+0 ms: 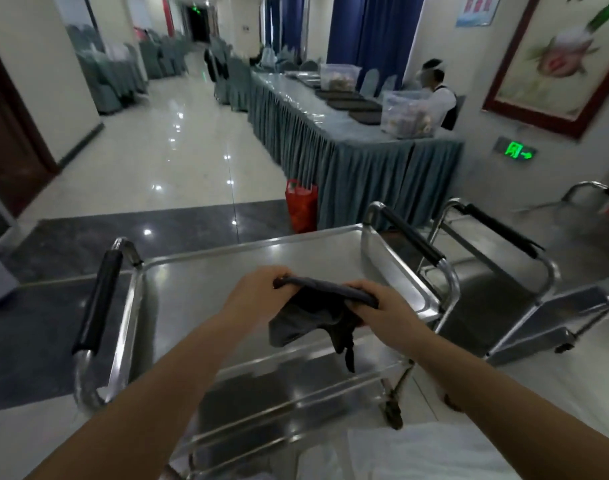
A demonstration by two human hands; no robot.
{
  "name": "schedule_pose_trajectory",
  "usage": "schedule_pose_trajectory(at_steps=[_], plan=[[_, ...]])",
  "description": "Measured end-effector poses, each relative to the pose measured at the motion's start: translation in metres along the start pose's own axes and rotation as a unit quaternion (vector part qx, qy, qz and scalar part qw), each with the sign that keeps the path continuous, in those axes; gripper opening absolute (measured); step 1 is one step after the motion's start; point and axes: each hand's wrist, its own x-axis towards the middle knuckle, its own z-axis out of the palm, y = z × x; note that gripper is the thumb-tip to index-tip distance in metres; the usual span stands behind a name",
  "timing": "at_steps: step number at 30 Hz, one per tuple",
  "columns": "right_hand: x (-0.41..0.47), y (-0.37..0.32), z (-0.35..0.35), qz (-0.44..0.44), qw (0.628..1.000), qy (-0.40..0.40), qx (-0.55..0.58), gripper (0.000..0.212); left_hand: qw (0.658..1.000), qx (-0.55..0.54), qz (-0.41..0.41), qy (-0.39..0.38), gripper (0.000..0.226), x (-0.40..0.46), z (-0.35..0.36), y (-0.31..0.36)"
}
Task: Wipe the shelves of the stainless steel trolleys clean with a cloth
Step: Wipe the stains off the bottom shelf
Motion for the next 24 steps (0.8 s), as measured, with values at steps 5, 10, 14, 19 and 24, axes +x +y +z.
schedule_pose_trajectory(at_steps=[5,10,14,19,24], plan=[[0.014,-0.004,-0.05,-0.025,0.998,0.022,-0.048,0.018,0.995,0.09,0.029,0.017,0.02,0.041,0.002,0.039],[0.035,0.019,-0.112,-0.021,0.986,0.088,-0.14,0.007,0.994,0.102,0.034,0.027,0.018,0.085,0.024,0.07],[0.048,0.044,-0.172,-0.018,0.98,0.066,-0.185,0.013,1.0,-0.012,-0.006,-0.019,0.015,0.123,0.053,0.096],[0.06,0.092,-0.247,0.004,0.984,0.048,-0.174,0.019,0.991,-0.104,-0.028,-0.086,0.022,0.162,0.095,0.127],[0.072,0.139,-0.305,0.001,0.995,0.055,-0.084,0.016,0.985,-0.147,-0.007,-0.094,0.027,0.181,0.143,0.159]])
